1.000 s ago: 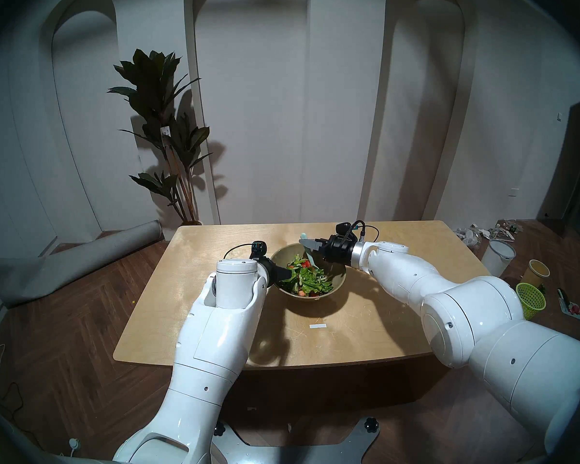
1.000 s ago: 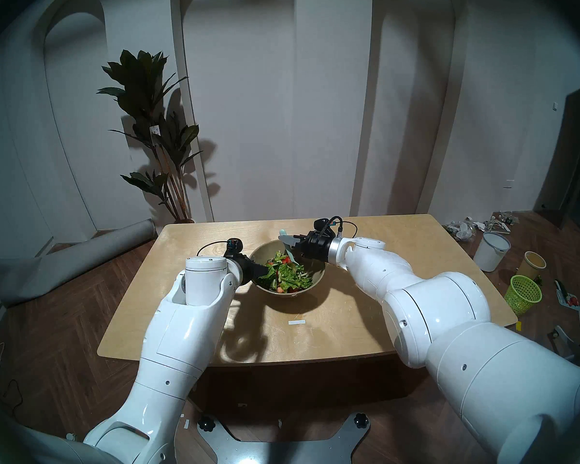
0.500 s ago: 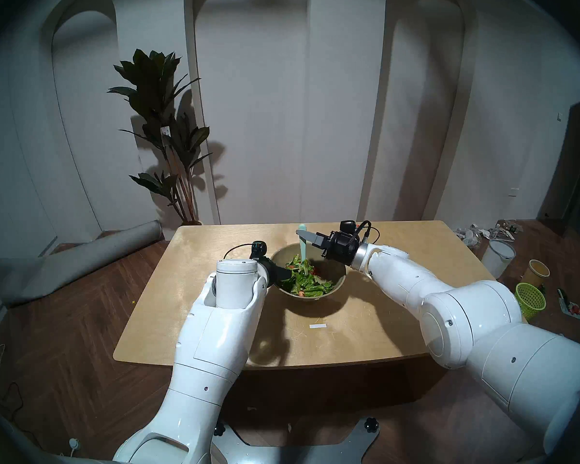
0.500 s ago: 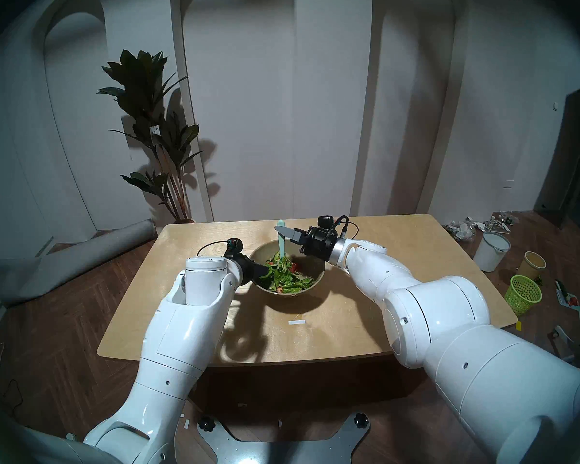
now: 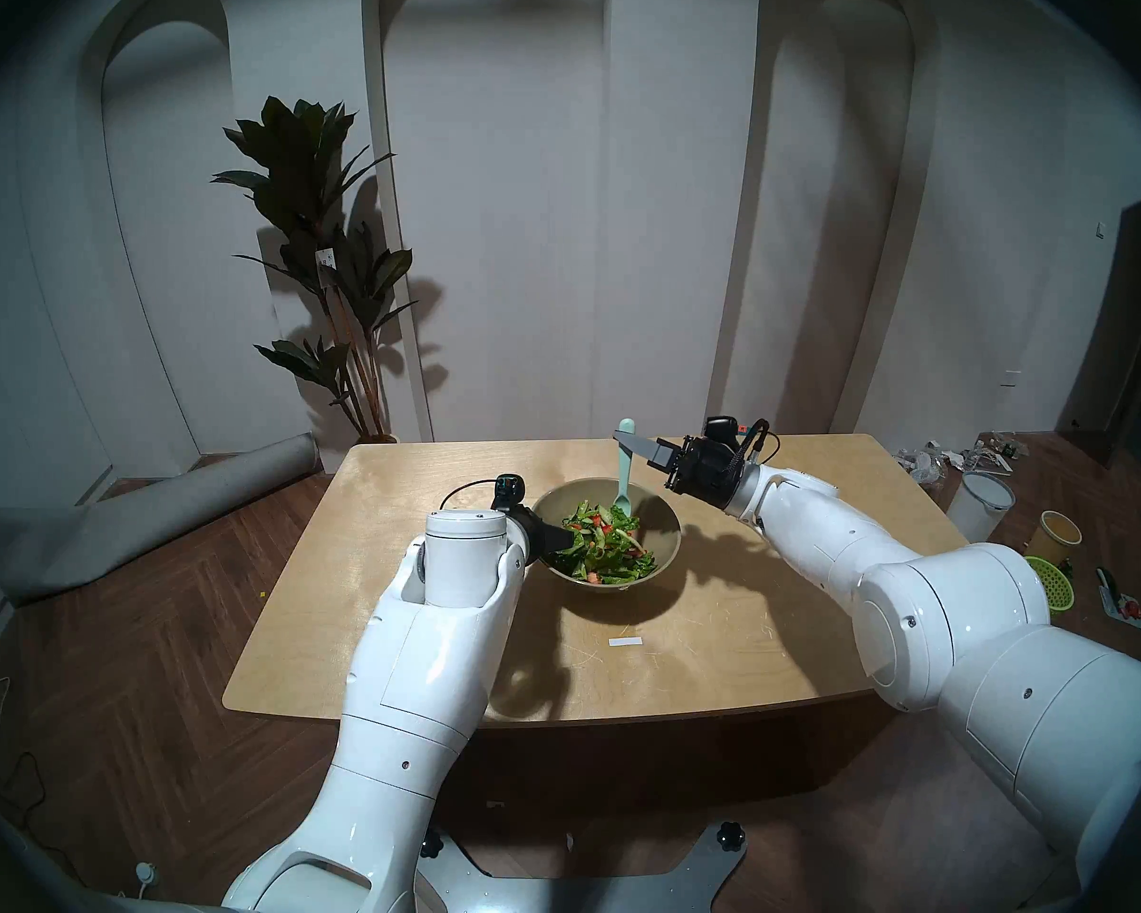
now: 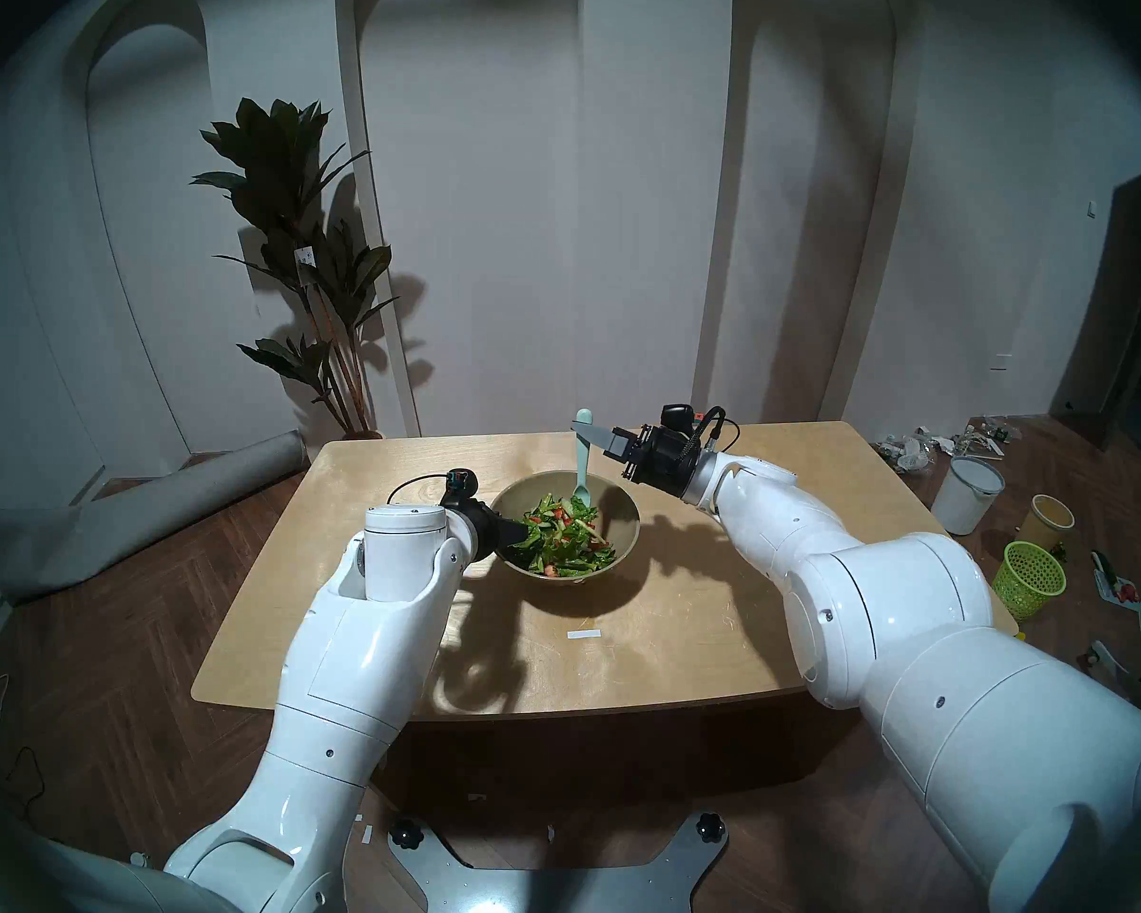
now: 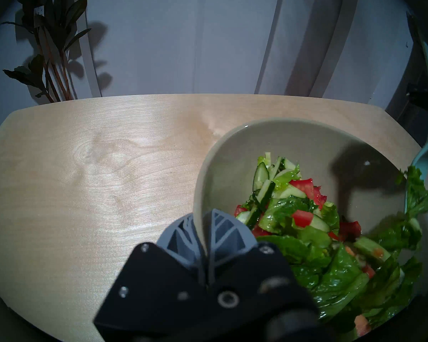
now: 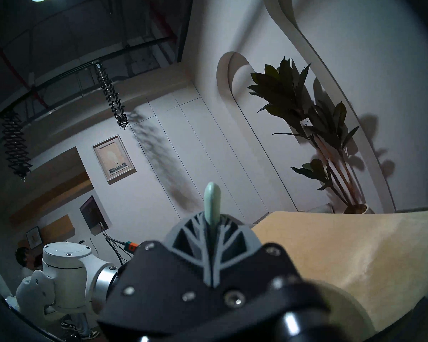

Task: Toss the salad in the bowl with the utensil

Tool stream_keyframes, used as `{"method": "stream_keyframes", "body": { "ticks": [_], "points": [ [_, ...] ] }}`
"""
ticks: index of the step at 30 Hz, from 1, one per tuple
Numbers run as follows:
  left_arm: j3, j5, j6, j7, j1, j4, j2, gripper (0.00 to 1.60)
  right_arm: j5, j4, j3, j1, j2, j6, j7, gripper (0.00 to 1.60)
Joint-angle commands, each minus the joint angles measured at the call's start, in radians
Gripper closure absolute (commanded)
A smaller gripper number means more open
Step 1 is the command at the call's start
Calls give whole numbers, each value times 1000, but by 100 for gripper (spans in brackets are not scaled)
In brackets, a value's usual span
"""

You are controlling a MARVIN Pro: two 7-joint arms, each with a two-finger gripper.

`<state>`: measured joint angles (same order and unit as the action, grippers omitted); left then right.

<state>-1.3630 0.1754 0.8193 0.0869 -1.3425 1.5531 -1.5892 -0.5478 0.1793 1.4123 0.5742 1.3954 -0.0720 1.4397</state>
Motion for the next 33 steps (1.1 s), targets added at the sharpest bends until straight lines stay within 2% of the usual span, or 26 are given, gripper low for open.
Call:
{"method": "stream_keyframes", "body": {
  "ticks": [1,2,7,9,18,28,33],
  "points": [
    [2,0,-1,-1,10,6,-3,160,19,12,-11,-69,-16,28,-68,160],
    [2,0,-1,-1,9,6,-3,160,31,8,-16,-75,-8,38,-109,160],
    [2,0,-1,-1,9,6,-3,160,55,5,-32,-78,6,55,-174,160],
    [2,0,-1,-1,9,6,-3,160,77,2,-49,-79,18,69,-224,160],
    [1,0,-1,-1,8,6,-3,160,137,-8,-94,-65,38,106,-344,160],
    [1,0,-1,-1,8,6,-3,160,184,-22,-130,-47,81,128,-434,160],
    [2,0,-1,-1,8,6,-3,160,196,-27,-141,-34,100,136,-453,160]
  ]
}}
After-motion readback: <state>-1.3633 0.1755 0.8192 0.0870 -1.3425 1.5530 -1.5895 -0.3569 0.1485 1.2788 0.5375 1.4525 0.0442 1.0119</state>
